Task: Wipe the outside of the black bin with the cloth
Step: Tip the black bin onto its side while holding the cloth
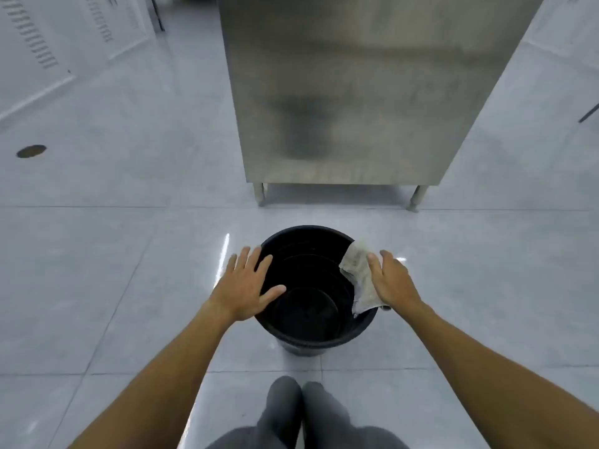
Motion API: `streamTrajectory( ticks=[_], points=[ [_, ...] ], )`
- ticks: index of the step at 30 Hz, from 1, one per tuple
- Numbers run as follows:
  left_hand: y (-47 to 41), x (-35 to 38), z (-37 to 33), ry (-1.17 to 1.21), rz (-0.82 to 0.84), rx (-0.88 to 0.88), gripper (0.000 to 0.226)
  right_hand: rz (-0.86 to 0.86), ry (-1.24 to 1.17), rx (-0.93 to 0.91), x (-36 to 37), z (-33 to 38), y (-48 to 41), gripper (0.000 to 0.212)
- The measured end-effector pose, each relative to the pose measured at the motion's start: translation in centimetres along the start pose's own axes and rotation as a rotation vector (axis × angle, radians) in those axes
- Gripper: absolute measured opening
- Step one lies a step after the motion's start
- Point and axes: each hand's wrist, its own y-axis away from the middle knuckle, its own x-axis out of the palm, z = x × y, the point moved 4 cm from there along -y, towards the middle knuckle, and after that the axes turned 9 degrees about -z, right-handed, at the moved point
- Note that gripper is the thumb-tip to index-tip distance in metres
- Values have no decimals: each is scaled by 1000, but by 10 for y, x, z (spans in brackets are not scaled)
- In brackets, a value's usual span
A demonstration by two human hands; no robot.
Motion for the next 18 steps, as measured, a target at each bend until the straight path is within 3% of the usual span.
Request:
streamTrajectory(
  ticks=[12,18],
  points=[
    [-48,39,-8,-61,-72,61,99,65,-310,285,40,-25,-49,75],
    [-46,39,-10,-70,-57,55,100,92,-415,529,47,-41,-48,102]
  ],
)
